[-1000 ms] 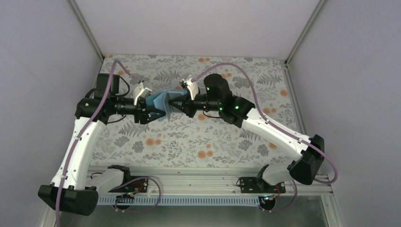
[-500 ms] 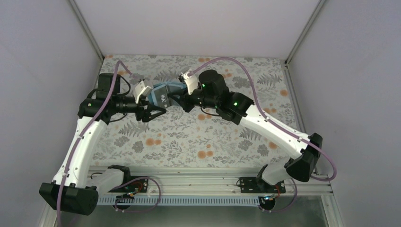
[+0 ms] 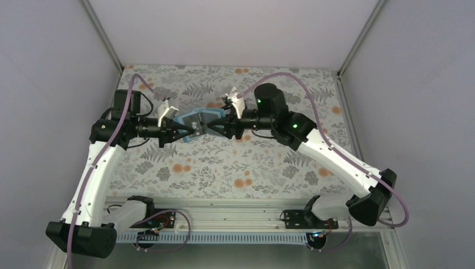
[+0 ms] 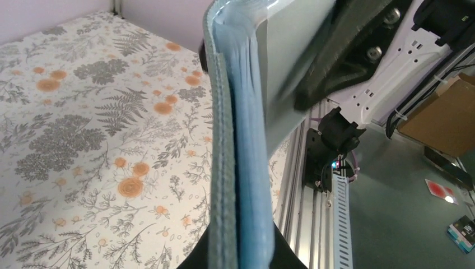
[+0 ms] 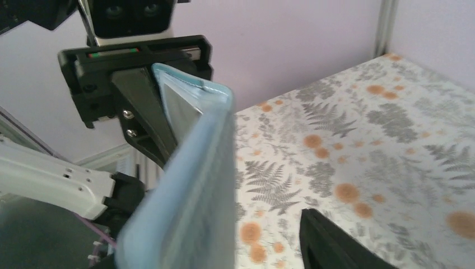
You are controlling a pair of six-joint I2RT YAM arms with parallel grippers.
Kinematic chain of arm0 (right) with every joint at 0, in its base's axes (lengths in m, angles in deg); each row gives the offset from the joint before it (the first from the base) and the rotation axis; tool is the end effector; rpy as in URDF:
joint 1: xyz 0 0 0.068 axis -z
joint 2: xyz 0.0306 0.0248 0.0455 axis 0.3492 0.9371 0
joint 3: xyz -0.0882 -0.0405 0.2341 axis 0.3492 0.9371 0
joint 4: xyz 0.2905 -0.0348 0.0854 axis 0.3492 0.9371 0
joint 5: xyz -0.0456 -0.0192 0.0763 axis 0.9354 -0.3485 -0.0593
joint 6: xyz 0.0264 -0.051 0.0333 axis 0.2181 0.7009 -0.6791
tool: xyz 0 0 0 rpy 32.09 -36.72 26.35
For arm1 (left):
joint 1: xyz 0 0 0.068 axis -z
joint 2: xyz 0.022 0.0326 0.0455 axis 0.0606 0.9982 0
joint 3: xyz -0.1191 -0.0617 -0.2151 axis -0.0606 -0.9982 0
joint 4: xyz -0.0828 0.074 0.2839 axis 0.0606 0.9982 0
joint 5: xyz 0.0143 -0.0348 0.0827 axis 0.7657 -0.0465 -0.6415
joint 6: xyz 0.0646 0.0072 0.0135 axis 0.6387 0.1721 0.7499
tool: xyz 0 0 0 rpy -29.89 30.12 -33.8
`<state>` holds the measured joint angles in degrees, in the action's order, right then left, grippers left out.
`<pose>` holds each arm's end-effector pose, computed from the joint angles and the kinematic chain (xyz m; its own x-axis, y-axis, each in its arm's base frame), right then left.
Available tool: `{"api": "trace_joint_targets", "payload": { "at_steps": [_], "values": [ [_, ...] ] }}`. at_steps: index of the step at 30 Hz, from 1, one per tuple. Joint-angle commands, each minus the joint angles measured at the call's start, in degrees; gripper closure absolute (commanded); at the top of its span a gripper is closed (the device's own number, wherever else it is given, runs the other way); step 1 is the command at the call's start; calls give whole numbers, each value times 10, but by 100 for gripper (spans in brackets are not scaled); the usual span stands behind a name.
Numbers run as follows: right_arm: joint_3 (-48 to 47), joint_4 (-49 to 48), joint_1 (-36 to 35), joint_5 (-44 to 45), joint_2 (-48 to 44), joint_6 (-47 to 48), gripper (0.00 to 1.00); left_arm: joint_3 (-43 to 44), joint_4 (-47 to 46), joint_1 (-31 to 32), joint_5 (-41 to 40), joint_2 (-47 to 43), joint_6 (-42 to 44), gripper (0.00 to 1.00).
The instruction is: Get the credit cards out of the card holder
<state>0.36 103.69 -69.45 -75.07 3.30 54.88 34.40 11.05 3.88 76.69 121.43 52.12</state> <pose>0.2221 0.2933 0.3755 -0.3032 -0.2480 -0.9201 -0.9342 0.2681 0.2356 0.2321 -0.0778 0.3539 -0.3820 0.2365 -0.8934 0.9084 0.2737 -0.3160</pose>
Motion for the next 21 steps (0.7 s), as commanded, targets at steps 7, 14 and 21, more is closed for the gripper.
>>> {"api": "trace_joint_targets", "payload": {
  "at_steps": [7,14,21],
  "values": [
    [-8,27,95,5,-116,-5,40,-32,-70,-10,-215,-9,-81,98],
    [52,-168,-14,-244,-44,-49,47,-30,-62,-11,-169,-8,-69,98],
    [59,-164,25,-209,10,-71,59,-12,-4,-11,7,-18,3,98]
  ]
}}
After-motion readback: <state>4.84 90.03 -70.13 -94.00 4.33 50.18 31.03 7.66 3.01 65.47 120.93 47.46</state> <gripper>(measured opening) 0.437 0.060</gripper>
